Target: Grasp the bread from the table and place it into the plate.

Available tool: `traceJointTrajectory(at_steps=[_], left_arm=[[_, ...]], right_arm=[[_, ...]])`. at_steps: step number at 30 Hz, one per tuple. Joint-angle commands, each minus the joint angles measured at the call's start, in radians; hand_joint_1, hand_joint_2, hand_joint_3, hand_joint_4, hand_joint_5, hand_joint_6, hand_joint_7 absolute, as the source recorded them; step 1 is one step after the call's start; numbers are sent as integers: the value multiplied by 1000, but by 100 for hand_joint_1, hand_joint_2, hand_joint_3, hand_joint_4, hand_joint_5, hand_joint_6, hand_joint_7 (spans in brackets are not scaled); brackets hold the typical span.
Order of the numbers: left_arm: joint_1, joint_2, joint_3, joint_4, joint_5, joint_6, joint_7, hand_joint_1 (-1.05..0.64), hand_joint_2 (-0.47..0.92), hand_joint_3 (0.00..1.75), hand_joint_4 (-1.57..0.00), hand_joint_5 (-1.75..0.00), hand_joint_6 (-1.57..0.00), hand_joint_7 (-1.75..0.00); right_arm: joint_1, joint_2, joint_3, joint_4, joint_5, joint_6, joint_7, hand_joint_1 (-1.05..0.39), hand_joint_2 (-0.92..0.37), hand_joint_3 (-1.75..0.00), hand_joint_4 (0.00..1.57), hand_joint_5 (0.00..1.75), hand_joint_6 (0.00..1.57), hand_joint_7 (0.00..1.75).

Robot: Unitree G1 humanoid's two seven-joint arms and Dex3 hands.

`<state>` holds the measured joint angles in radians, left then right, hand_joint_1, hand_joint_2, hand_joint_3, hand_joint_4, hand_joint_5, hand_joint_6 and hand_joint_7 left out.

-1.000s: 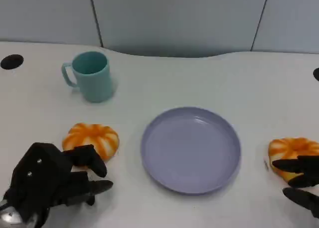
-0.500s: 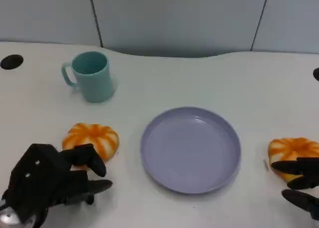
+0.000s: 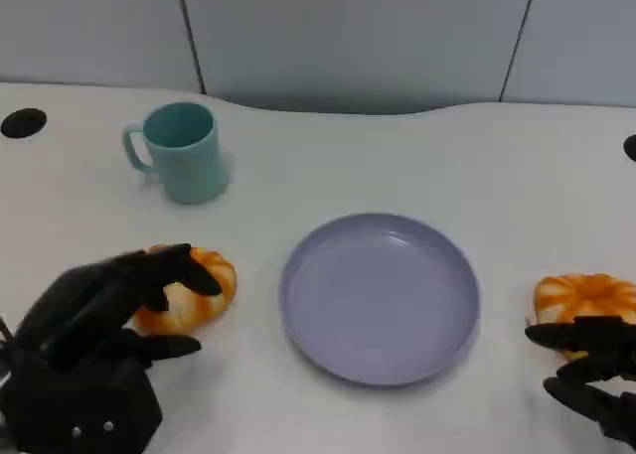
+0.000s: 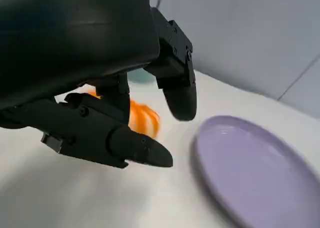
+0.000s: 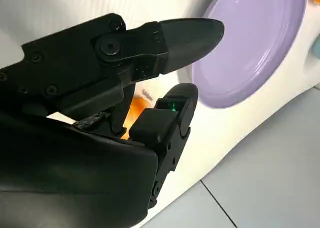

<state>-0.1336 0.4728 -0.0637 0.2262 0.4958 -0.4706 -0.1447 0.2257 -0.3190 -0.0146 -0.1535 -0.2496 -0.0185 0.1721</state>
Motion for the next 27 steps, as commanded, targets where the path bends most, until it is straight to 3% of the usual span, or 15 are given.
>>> traceJointTrajectory(at_steps=[1, 4, 9, 16, 23, 27], left_arm=[[-19, 94, -42, -160, 168, 111, -82, -62, 92, 7, -8, -76, -34, -12], [-47, 138, -72, -273, 275, 216, -182, -73, 92, 4, -5, -44, -25, -2], [-114, 162, -131, -310, 354, 303, -289, -83, 91, 0, 0, -23, -16, 0], [-231, 122, -230, -241, 397, 407, -404, -81, 78, 0, 0, -15, -15, -1], [-314, 71, -308, -94, 407, 445, -395, -66, 69, 0, 0, -14, -16, -1], [-351, 42, -338, -28, 410, 481, -410, -59, 70, 1, 0, -4, -14, -1]], right_arm=[[2, 1, 3, -24, -9, 18, -11, -23, -92, -26, 77, 60, 85, 0], [0, 2, 6, -19, -12, 6, -18, -22, -92, -26, 76, 61, 86, 0], [-6, 3, 9, -11, -13, 0, -24, -22, -92, -25, 75, 63, 86, 1], [-5, 13, 14, -33, -11, 40, -20, -23, -92, -28, 72, 65, 84, 0], [0, 11, 13, -28, -13, 15, -28, -22, -92, -27, 72, 70, 85, 1], [5, 6, 6, -16, -9, -18, -35, -22, -92, -28, 71, 72, 85, 0]])
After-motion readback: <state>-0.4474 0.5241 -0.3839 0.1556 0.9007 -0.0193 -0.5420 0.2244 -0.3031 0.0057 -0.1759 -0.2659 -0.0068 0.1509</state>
